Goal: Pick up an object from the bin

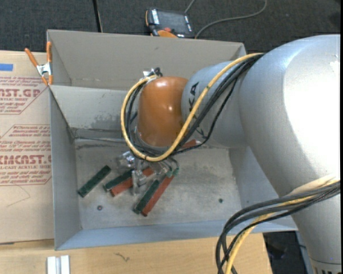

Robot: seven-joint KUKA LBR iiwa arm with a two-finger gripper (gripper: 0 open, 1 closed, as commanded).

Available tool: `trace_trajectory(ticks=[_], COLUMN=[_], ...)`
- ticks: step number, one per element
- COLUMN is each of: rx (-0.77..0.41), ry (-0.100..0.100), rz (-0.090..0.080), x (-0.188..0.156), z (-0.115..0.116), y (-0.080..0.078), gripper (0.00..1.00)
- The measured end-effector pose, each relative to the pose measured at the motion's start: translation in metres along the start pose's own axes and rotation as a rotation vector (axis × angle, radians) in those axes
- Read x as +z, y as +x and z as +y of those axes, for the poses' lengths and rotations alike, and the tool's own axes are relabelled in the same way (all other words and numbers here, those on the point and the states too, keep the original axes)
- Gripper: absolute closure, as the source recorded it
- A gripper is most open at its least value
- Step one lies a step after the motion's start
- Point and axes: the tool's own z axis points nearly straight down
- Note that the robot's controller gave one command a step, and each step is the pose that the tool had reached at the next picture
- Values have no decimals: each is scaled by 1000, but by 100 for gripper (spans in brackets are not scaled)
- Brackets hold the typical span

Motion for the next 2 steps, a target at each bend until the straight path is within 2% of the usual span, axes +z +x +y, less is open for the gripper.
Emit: trace_trajectory(ticks=[1, 2], rx=[-38, -102], ry=[3, 4], rz=[-9, -9], x=[-117, -201], z=[2, -28], y=[-7, 8], gripper=[100, 100])
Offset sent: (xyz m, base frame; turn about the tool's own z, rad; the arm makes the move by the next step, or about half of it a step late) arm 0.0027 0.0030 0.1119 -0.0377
